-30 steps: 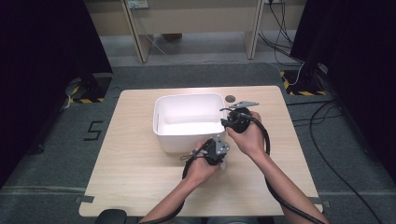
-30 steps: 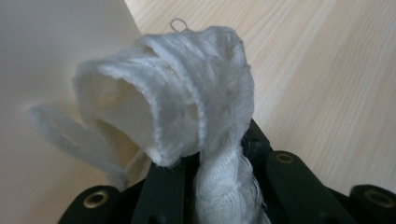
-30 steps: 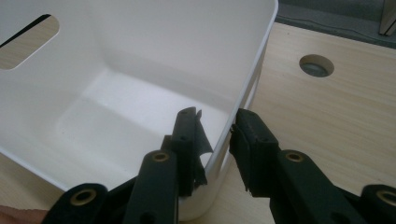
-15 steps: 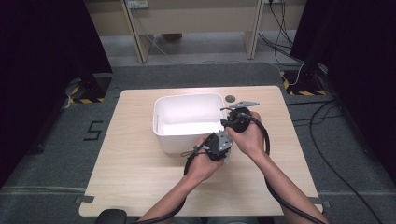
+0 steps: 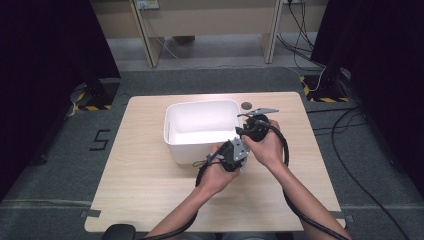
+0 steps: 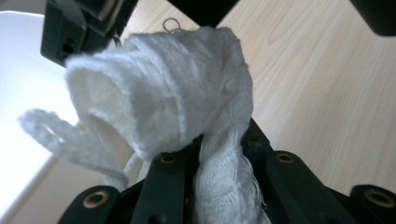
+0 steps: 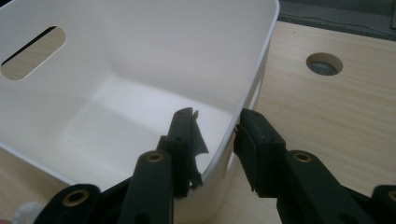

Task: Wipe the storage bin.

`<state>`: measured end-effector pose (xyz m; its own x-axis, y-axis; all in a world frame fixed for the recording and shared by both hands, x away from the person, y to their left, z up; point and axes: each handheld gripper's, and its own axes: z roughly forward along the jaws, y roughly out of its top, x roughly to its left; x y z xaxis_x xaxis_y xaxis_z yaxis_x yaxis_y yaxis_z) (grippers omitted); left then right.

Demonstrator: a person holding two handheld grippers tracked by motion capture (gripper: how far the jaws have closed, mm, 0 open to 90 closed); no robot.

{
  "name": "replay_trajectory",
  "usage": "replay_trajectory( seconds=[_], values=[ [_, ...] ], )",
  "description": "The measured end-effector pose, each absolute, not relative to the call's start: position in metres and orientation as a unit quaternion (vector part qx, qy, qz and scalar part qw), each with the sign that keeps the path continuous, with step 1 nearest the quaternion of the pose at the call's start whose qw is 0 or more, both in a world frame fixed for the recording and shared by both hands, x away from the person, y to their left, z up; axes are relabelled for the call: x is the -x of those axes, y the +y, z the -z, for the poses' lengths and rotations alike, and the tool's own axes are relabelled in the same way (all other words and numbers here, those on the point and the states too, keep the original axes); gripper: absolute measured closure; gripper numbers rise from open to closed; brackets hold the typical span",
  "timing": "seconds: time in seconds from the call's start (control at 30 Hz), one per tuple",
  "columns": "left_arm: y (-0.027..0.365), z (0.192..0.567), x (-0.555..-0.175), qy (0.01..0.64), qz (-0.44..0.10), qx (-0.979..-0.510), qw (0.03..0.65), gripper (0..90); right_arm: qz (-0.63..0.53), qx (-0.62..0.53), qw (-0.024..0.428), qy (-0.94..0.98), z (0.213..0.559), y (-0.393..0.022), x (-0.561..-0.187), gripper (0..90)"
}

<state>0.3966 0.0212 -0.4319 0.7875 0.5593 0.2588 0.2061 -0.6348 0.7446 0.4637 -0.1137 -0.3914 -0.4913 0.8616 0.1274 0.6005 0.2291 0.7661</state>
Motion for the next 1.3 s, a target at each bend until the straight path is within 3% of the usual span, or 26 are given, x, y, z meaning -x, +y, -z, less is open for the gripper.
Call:
replay_trajectory(
  seconds=[0.5,0.87,1.3],
  values=[
    [0.079,0.425,-0.364,0.248,-0.241,-0.859,0.378,74.8,-0.403,-0.498,0.162,0.751,0.384,-0.114,-0.461,61.4],
    [0.156,0.415,-0.341,0.314,-0.262,-0.827,0.385,74.8,-0.374,-0.508,0.165,0.758,0.39,-0.106,-0.464,67.4],
    [0.222,0.408,-0.313,0.368,-0.298,-0.795,0.379,74.8,-0.348,-0.511,0.155,0.771,0.384,-0.11,-0.475,74.5]
  ],
)
